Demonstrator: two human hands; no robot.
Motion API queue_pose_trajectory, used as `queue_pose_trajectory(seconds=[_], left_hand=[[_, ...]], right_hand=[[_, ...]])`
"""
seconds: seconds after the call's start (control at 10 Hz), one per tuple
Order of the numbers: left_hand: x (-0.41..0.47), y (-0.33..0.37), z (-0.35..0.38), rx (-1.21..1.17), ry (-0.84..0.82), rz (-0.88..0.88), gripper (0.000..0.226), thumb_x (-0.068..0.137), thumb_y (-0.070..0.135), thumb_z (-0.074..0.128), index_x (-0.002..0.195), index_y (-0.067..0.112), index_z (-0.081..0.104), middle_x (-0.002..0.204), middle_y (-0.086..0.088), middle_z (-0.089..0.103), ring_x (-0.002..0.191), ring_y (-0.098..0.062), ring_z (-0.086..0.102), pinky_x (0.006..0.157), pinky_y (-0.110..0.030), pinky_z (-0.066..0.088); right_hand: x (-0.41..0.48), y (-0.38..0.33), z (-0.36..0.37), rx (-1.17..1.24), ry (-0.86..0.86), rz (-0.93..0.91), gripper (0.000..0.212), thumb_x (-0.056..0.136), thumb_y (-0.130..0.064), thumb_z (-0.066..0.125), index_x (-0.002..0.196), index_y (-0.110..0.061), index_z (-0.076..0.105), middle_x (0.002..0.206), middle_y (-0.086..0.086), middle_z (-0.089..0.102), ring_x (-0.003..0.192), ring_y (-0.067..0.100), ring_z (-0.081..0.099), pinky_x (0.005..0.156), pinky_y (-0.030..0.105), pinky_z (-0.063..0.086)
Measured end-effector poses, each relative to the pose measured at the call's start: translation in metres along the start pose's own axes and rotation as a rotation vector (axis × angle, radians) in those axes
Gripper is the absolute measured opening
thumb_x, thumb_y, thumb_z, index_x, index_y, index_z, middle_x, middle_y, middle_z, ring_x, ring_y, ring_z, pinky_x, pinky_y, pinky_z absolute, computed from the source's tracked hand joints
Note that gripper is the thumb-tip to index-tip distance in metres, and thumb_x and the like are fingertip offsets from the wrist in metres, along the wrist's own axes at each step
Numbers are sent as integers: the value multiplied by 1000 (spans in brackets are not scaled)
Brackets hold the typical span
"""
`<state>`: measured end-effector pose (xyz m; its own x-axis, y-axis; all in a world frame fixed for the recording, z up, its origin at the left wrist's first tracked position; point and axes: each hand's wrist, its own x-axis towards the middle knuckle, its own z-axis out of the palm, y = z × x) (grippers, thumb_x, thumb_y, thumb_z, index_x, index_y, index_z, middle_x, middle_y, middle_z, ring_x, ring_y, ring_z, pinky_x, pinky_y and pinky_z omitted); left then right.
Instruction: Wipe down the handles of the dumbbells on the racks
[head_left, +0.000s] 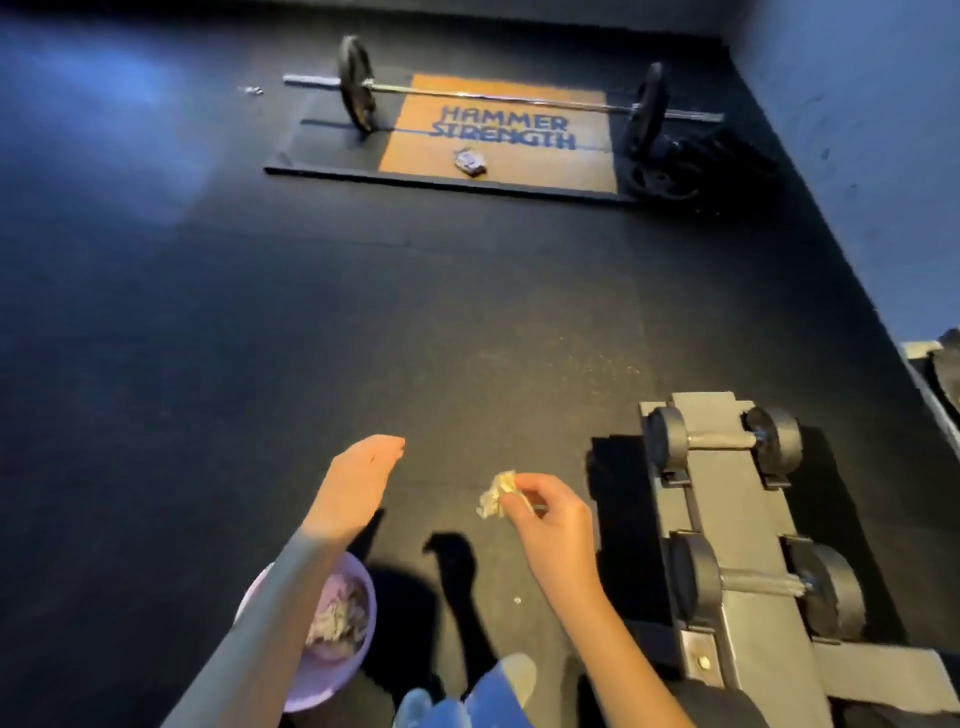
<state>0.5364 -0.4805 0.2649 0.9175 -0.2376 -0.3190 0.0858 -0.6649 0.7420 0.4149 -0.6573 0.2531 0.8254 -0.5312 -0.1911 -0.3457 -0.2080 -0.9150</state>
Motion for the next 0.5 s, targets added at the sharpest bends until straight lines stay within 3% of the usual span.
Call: queue_pose_trajectory(seconds=[0.1,0.3,0.4,0.5], left_hand=[[-36,-36,-21,-80,102,-145,29,99,12,43,118,8,64,114,-1,63,106,-9,50,84,-13,30],[-139,-111,-64,-203,301,-311,26,98,17,43,101,11,68,99,-3,65,98,-19,56,83,-29,39],[-179,-135,-79,-235,342,-370,25,98,19,44,99,10,67,99,-6,66,99,-23,58,92,-35,42],[-204,-146,-91,-364,375,-391,22,98,20,44,91,18,65,97,-3,68,97,-23,62,87,-34,44]], right_hand=[[-20,10,43,-64,-120,2,11,80,-14,72,91,-14,73,87,-3,71,82,14,66,80,37,54],[-85,10,133,-213,-392,-14,10,80,-18,68,89,-17,72,83,-3,71,79,18,64,75,33,51],[-112,8,166,-267,-509,7,20,82,-21,69,100,-14,70,92,0,70,90,20,65,80,31,49],[-125,-5,177,-233,-543,13,31,84,-20,68,114,-10,67,107,5,69,103,19,62,90,25,43]])
